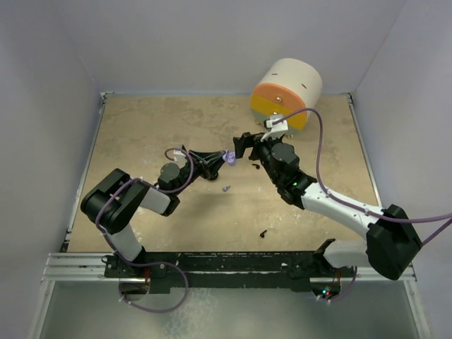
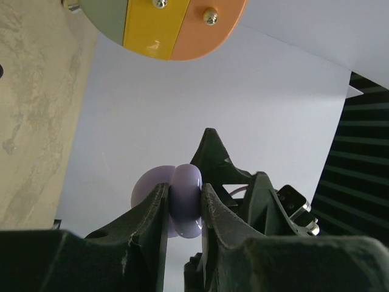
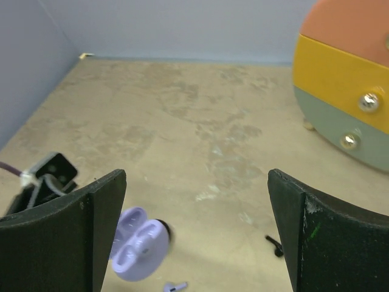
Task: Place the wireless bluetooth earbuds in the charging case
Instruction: Place the earbud in the charging case.
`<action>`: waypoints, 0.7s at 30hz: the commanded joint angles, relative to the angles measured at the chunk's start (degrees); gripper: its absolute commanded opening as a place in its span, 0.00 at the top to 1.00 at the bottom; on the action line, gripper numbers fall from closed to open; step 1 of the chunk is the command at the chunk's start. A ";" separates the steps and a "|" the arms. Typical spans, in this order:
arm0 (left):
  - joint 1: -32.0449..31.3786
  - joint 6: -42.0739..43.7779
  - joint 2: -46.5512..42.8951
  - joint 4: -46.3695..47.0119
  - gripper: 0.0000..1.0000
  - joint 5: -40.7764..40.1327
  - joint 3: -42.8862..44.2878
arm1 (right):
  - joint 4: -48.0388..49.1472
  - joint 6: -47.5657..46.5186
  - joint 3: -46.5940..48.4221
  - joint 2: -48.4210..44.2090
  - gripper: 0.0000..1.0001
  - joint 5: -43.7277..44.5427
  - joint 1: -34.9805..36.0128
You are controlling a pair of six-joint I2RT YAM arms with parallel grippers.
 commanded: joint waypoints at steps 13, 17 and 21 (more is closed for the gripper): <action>2.51 15.27 -12.04 -18.01 1.00 4.30 3.97 | -3.34 0.11 -3.66 -2.10 0.00 -0.01 -1.33; 2.51 15.72 -12.16 -18.78 1.00 4.28 4.26 | -3.00 -0.08 -3.78 -1.48 0.00 -2.45 -1.41; 2.50 16.11 -12.17 -19.53 1.00 4.18 4.60 | -2.52 -0.06 -3.86 -1.53 0.00 -4.12 -1.40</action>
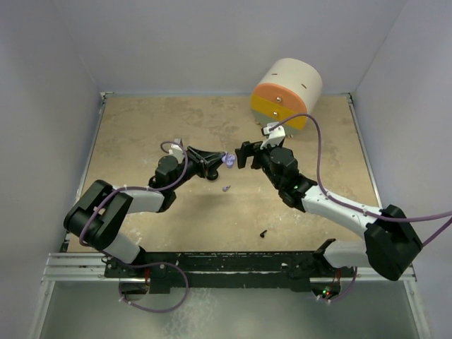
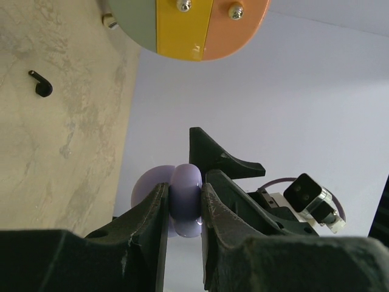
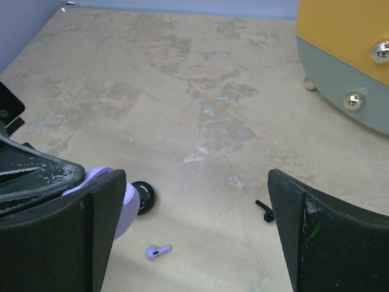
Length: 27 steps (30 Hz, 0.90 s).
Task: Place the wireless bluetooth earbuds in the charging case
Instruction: Place the earbud in the charging case.
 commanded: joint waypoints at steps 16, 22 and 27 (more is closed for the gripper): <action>0.54 3.85 -4.07 -3.47 1.00 0.77 3.57 | -0.25 1.96 0.18 0.70 0.00 3.20 -0.21; 0.65 4.14 -4.81 -4.63 1.00 0.68 3.89 | -0.31 1.73 0.16 1.34 0.00 2.46 -0.18; 0.61 4.11 -4.34 -5.25 1.00 0.76 4.78 | 0.49 1.05 -0.84 0.25 0.00 0.26 -0.25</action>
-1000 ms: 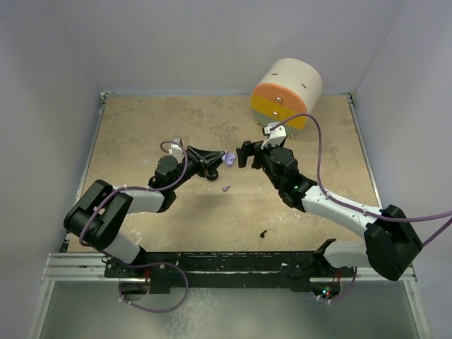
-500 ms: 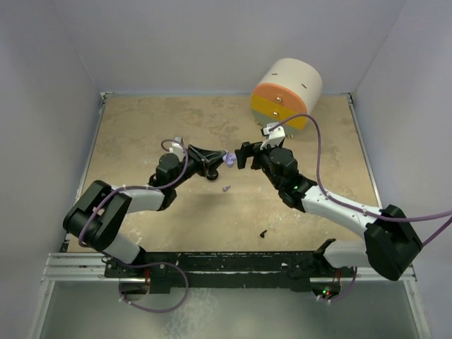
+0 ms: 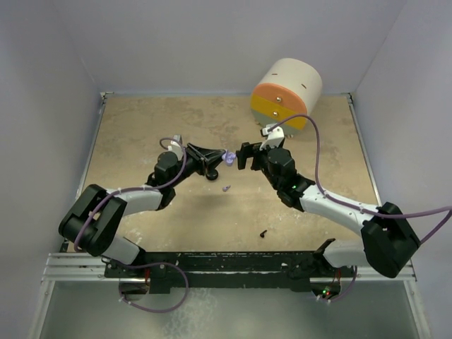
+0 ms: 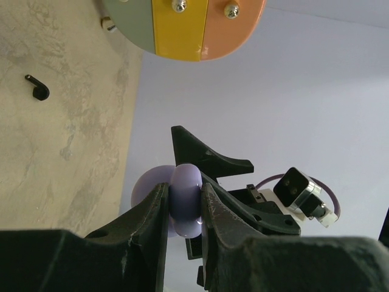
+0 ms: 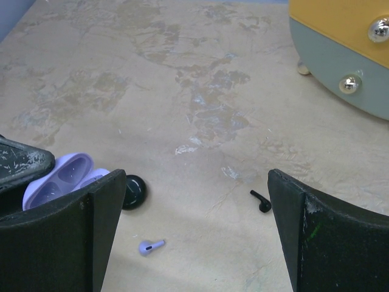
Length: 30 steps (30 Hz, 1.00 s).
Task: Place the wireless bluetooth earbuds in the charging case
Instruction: Place the earbud in the charging case.
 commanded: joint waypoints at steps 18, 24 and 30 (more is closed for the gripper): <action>0.47 3.61 -0.26 0.09 1.00 0.66 3.57 | 2.05 -0.92 -0.93 -2.70 0.00 -0.66 -0.25; 0.47 4.61 -0.66 -1.46 1.00 0.53 3.56 | 2.17 -1.16 -1.21 -3.08 0.00 -0.67 -0.23; 0.47 4.82 -0.09 -1.59 1.00 0.34 3.99 | 2.75 -2.23 -1.11 -3.35 0.00 -1.44 -0.25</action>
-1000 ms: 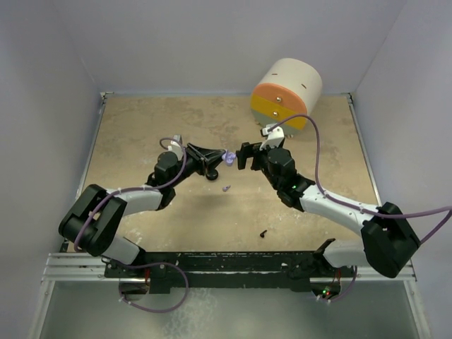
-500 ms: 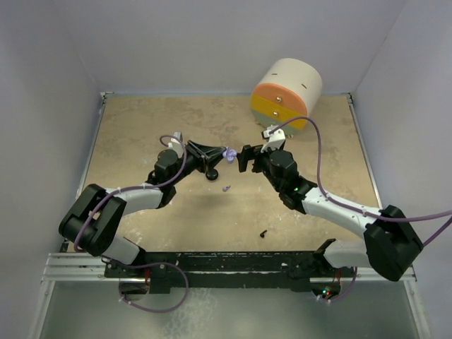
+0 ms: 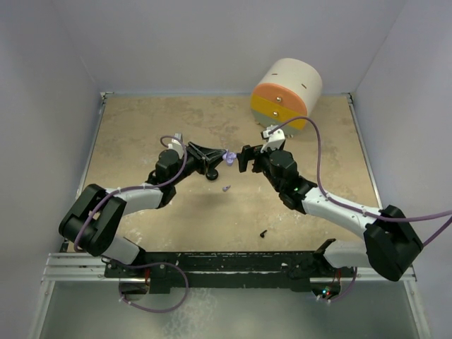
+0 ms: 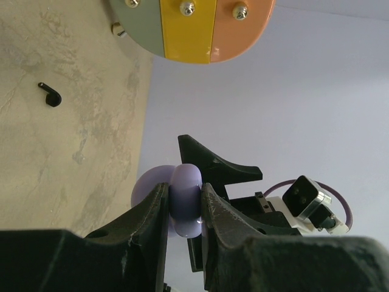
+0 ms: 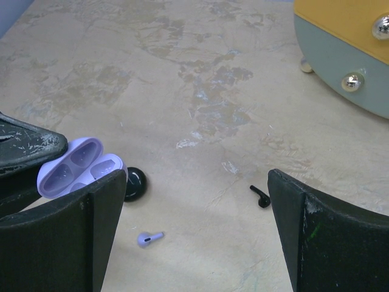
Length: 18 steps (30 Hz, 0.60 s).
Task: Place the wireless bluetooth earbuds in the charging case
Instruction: Place the earbud in the charging case.
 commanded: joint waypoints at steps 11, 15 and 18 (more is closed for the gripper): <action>0.34 1.70 0.95 2.07 1.00 0.17 2.72 | 3.21 -1.78 0.04 -2.25 0.00 -2.02 -0.24; 0.34 1.61 1.39 2.21 1.00 0.07 2.96 | 3.21 -1.81 0.08 -2.51 0.00 -2.38 -0.17; 0.34 1.51 1.70 2.46 1.00 0.10 3.25 | 2.97 -1.81 -0.04 -2.44 0.00 -2.44 -0.18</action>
